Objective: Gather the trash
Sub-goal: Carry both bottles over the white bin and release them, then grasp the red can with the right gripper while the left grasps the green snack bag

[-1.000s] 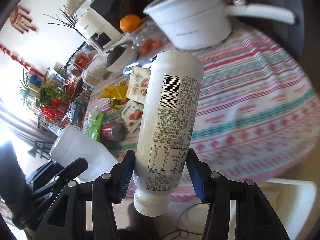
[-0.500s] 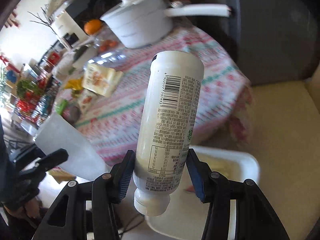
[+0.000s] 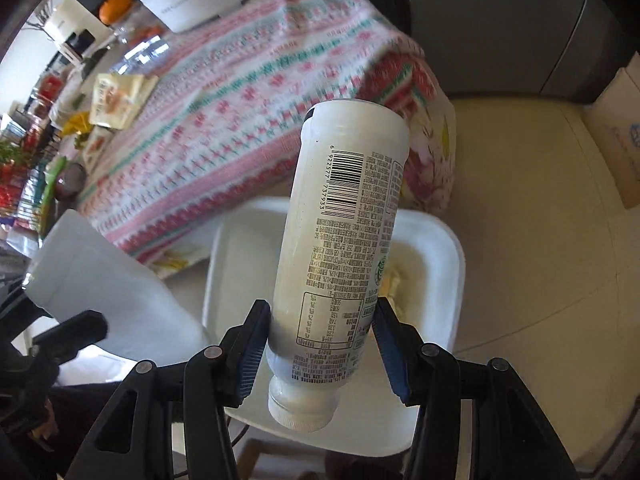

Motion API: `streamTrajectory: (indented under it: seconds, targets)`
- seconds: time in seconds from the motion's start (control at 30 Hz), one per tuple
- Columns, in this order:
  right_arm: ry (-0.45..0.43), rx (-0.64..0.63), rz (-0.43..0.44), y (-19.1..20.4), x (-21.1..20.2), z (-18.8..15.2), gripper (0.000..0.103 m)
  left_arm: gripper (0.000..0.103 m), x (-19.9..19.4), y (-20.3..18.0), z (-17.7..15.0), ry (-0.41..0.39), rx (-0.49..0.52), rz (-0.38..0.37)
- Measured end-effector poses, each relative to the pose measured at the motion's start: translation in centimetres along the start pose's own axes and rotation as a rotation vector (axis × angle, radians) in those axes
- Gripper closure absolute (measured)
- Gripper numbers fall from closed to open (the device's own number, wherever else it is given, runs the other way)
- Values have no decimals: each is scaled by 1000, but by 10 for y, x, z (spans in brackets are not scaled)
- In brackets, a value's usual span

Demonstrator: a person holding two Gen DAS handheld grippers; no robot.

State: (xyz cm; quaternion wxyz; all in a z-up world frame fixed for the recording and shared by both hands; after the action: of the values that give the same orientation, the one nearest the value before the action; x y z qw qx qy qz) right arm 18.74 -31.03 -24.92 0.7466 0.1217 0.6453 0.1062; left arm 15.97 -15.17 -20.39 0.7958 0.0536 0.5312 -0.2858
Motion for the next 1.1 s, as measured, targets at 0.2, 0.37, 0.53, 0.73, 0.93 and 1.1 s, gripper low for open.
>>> streamTrajectory:
  seconds: [0.2, 0.37, 0.53, 0.73, 0.93, 1.1]
  targets:
    - [40, -10, -16, -2, 9, -4, 49, 71, 8, -3, -4, 15, 37, 30]
    - [60, -8, -31, -4, 11, -5, 49, 71, 10, 0, -6, 23, 38, 45]
    - [78, 24, -25, -10, 11, -8, 48, 62, 11, 6, -6, 32, 36, 82]
    - [25, 21, -23, -9, -6, -3, 37, 45, -10, 15, -1, -31, 30, 131]
    - [-24, -4, -30, 7, -15, 7, 34, 36, -26, 33, 2, -66, 3, 200]
    - [-106, -43, -50, 32, -26, 21, 33, 27, -44, 52, 7, -112, -29, 272]
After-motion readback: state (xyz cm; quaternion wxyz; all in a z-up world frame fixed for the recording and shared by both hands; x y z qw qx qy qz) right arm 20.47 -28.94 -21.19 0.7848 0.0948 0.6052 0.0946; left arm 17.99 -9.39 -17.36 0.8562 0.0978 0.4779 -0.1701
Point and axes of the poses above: each gripper's, at about its wrist camera, not at the fingertips, and x roughly the way its jaws point, y to its left, z to its top, the point moved 5 cm from there along x, roughly the way its jaws point, and after that the axes turned 8 degrees about z, right-handed, at the moved point
